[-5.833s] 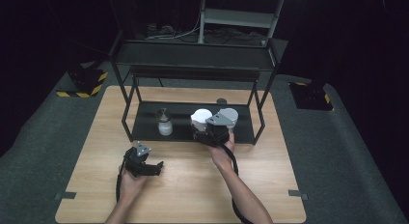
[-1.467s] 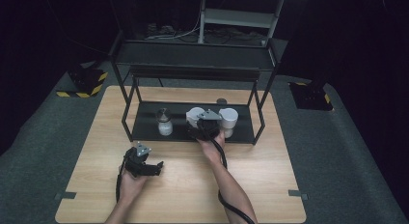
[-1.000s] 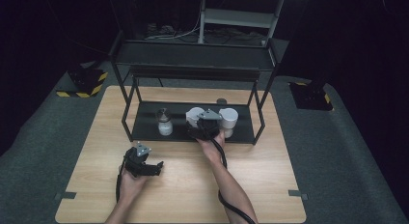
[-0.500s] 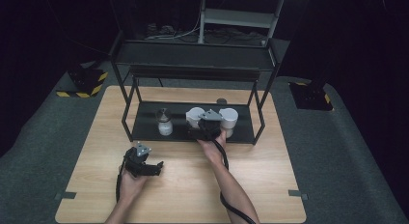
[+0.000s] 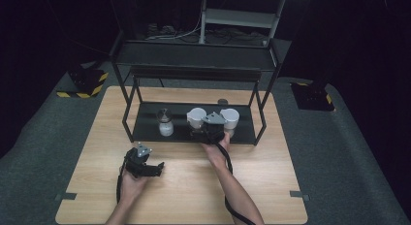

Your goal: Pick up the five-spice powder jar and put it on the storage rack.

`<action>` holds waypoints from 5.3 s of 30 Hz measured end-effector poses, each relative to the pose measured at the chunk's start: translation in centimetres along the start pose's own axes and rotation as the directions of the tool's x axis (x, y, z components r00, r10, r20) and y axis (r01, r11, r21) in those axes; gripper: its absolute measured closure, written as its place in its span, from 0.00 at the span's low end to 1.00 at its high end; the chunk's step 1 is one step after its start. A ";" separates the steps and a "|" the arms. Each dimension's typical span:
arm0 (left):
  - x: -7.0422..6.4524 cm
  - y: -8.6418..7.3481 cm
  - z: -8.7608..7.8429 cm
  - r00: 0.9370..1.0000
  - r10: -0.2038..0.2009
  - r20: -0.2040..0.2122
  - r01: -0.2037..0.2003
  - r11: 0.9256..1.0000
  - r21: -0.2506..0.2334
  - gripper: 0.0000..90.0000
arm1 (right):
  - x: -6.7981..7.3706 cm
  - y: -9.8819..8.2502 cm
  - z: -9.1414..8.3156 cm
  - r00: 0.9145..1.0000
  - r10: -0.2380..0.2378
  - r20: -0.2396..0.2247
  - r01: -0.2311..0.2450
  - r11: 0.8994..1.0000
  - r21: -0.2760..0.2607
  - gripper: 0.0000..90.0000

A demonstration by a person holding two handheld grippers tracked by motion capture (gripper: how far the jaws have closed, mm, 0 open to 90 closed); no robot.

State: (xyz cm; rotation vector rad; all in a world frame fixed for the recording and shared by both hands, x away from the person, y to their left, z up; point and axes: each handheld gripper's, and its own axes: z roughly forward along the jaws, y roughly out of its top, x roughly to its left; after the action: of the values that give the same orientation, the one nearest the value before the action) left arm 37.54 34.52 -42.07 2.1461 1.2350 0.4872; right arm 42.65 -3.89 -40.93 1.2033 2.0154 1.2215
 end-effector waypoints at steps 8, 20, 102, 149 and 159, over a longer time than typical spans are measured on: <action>0.0 0.0 0.0 1.000 0.000 0.000 0.000 1.000 0.000 0.05 | 0.2 0.0 -0.9 1.000 -0.017 0.000 0.017 1.000 -0.004 0.21; 0.0 0.0 0.0 1.000 -0.001 0.000 0.001 1.000 0.000 0.05 | 0.4 -0.5 -2.3 0.999 -0.042 -0.017 0.042 0.999 -0.020 0.21; 0.1 0.1 0.0 1.000 0.001 0.005 -0.001 1.000 0.002 0.04 | -7.4 -11.0 -12.2 0.983 0.166 0.082 -0.168 0.986 0.013 0.03; 0.0 0.0 0.0 1.000 0.002 0.003 -0.002 1.000 0.002 0.04 | -7.4 -9.2 -9.3 0.987 0.129 0.095 -0.146 0.967 0.210 0.06; 0.0 0.0 0.0 1.000 0.002 0.004 -0.002 1.000 0.002 0.04 | -7.4 -8.5 -8.7 0.988 0.118 0.095 -0.139 0.957 0.255 0.07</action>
State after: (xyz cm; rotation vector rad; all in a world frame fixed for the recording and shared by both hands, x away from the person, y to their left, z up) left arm 37.61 34.53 -42.08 2.1488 1.2315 0.4825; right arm 36.03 -15.98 -44.41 1.5041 2.1151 0.9693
